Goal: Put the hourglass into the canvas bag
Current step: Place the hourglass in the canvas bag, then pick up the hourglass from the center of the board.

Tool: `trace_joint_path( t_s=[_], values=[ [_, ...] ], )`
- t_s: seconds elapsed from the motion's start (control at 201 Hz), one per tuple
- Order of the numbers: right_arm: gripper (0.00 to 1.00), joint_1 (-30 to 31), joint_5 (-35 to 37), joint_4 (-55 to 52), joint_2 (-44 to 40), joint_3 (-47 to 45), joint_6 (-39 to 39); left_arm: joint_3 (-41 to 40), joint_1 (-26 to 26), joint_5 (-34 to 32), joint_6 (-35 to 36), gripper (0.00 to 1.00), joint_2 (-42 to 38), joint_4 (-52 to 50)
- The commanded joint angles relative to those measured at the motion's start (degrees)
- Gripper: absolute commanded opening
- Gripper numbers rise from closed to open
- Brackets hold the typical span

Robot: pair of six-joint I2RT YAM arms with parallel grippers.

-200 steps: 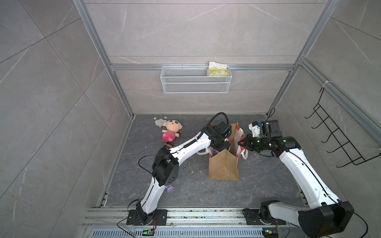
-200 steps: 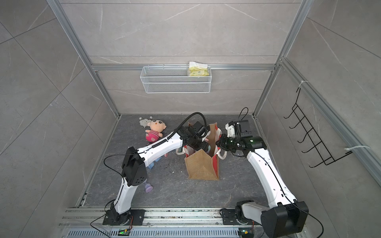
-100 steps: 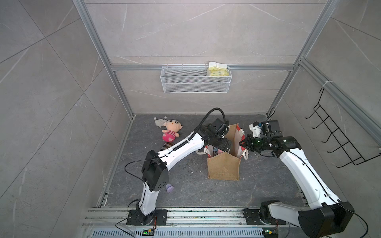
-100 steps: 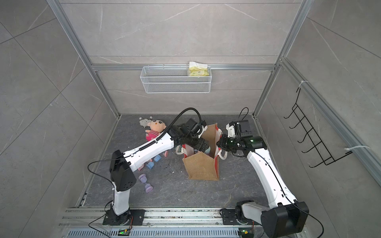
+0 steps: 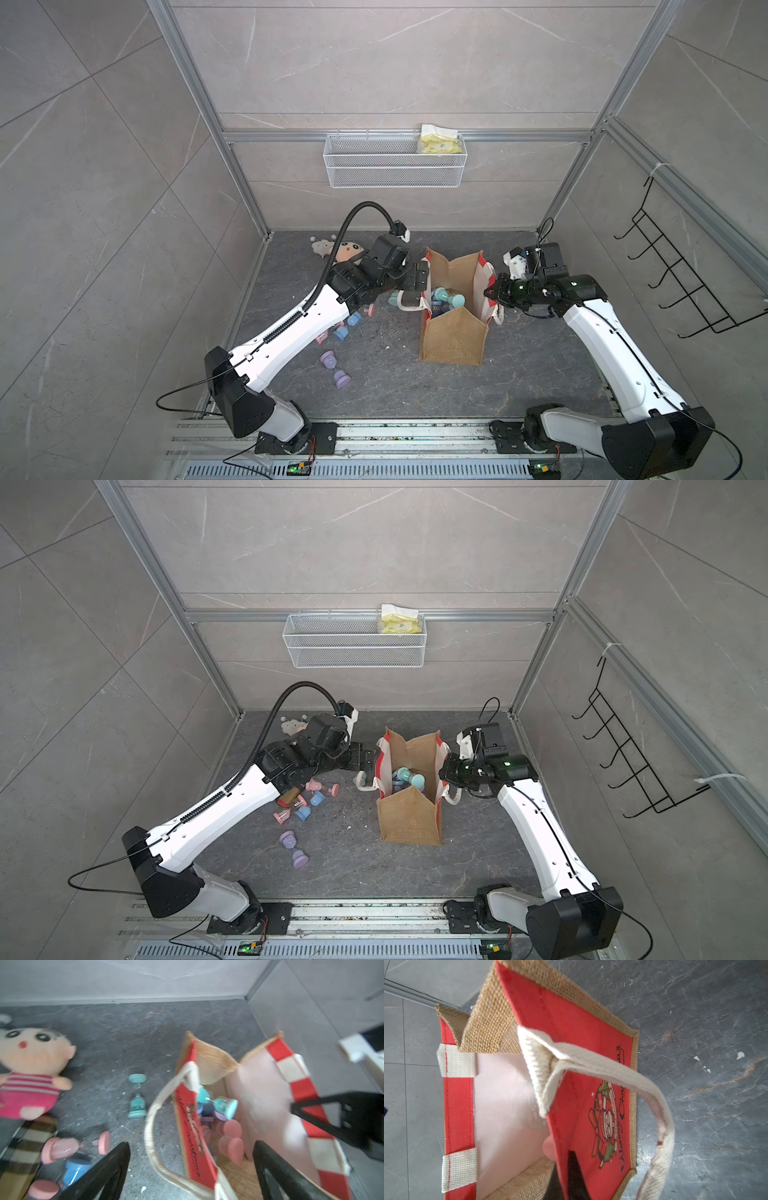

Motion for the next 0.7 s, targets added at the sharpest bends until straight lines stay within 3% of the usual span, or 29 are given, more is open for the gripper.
trace_joint_path(
  t_s=[0.0,0.229,0.692],
  values=[
    [0.00,0.9,2.0,-0.7,-0.8,2.2,-1.2,-0.6,2.3,-7.0,-5.7,0.94,1.7,-5.5],
    [0.00,1.1,1.3,-0.8,-0.2,2.3,-1.7,-1.9,7.6,-2.4,-7.0,0.86,10.4,-2.2],
    [0.00,1.0,1.2,0.0,0.3,2.5,-1.6,3.4,9.4,1.3,-5.1,0.68,29.8,1.3]
  ],
)
